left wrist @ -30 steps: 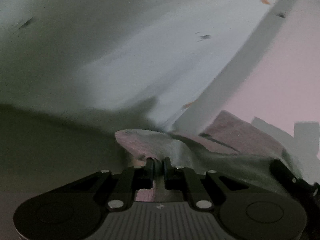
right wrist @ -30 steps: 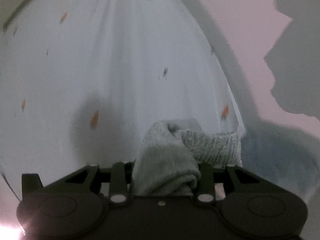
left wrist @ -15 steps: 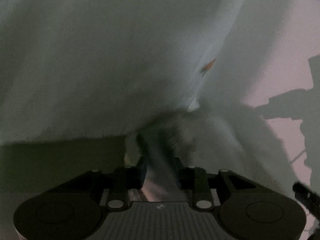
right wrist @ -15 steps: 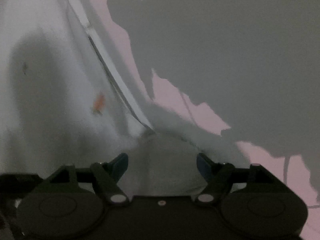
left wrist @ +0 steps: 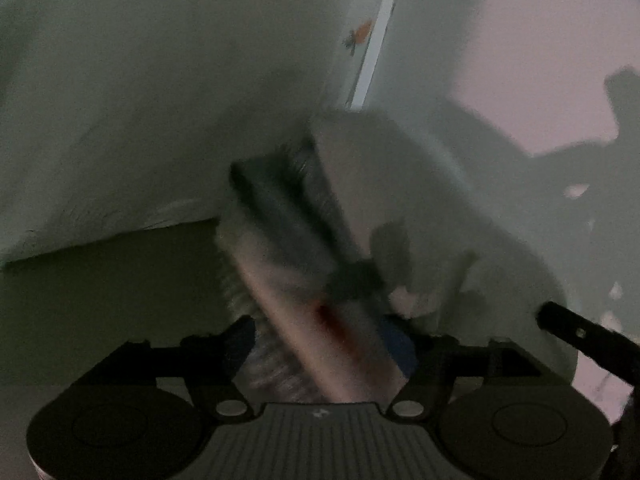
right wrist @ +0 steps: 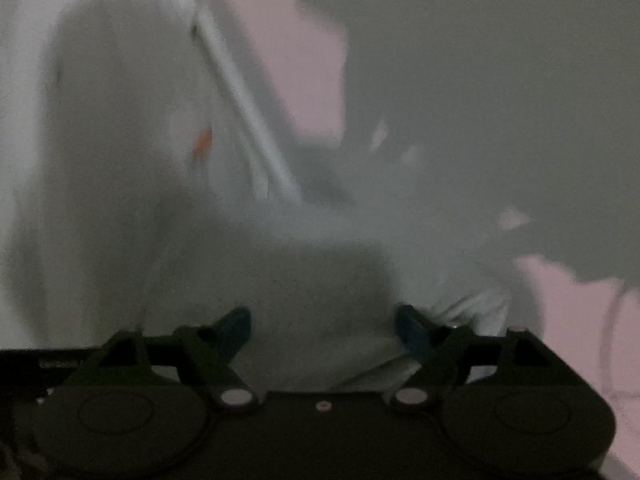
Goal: Fold clothes
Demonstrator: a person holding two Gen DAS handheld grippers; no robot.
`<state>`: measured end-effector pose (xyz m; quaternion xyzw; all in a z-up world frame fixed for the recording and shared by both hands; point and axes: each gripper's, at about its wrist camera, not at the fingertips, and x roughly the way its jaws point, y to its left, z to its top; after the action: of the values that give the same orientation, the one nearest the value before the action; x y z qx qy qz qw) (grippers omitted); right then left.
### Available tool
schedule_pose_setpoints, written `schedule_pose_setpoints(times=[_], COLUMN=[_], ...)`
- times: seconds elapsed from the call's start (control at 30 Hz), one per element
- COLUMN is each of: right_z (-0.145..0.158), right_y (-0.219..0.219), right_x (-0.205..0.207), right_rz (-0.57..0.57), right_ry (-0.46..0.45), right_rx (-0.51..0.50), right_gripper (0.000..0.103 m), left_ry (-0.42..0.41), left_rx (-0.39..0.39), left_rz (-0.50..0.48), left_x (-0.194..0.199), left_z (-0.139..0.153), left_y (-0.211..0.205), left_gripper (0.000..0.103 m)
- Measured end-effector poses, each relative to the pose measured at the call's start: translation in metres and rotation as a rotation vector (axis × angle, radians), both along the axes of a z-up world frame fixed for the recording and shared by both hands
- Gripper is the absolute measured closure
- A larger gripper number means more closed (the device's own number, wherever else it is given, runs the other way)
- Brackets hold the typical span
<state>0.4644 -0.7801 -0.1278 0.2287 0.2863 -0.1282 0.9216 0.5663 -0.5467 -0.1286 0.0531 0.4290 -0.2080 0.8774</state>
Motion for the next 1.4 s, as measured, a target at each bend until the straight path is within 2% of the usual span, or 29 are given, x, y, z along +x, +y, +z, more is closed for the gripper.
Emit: schedule_pose_setpoints(times=[0.03,0.1,0.17,0.23,0.3,0.37,0.53,0.7,0.93,1.03,1.3,1.4], right_z=[0.0,0.007,0.015,0.022,0.035,0.048,0.087,0.115,0.13,0.129,0.121,0.121], right_y=[0.007,0.018,0.025,0.036,0.056,0.075,0.136,0.205,0.299,0.334,0.421,0.453], right_x=[0.001,-0.005,-0.015,-0.025,-0.036,-0.047,-0.08,-0.12,-0.191,-0.223,-0.316,-0.347], right_rz=[-0.006,-0.007,-0.001,0.008,0.035,0.061,0.153,0.239,0.301,0.302,0.332,0.35], right_ry=[0.029,0.038,0.032,0.019,0.0,-0.018,-0.114,-0.178,-0.187,-0.184,-0.217,-0.194], right_rx=[-0.016,-0.041,-0.031,-0.028,-0.056,-0.083,-0.186,-0.241,-0.265,-0.258,-0.255,-0.26], right_gripper=[0.021,0.02,0.018,0.013,0.005,0.002,0.0,0.0,0.0,0.001,0.001,0.001], left_ry=[0.006,0.02,-0.01,-0.045,-0.102,-0.165,-0.314,-0.397,-0.43,-0.461,-0.445,-0.438], left_rx=[0.021,0.007,-0.026,-0.061,-0.069,-0.101,-0.185,-0.214,-0.2,-0.17,-0.153,-0.147], left_rz=[-0.009,-0.024,-0.02,-0.015,-0.004,0.026,0.106,0.192,0.306,0.317,0.335,0.342], left_x=[-0.004,-0.015,-0.03,-0.045,-0.07,-0.096,-0.165,-0.241,-0.313,-0.343,-0.416,-0.443], left_z=[-0.002,0.0,0.011,0.024,0.048,0.067,0.111,0.135,0.135,0.133,0.136,0.137], left_y=[0.005,0.018,0.038,0.057,0.079,0.107,0.18,0.258,0.346,0.375,0.433,0.455], left_gripper=[0.03,0.03,0.028,0.021,0.02,0.019,0.004,0.0,0.0,0.0,0.0,0.0])
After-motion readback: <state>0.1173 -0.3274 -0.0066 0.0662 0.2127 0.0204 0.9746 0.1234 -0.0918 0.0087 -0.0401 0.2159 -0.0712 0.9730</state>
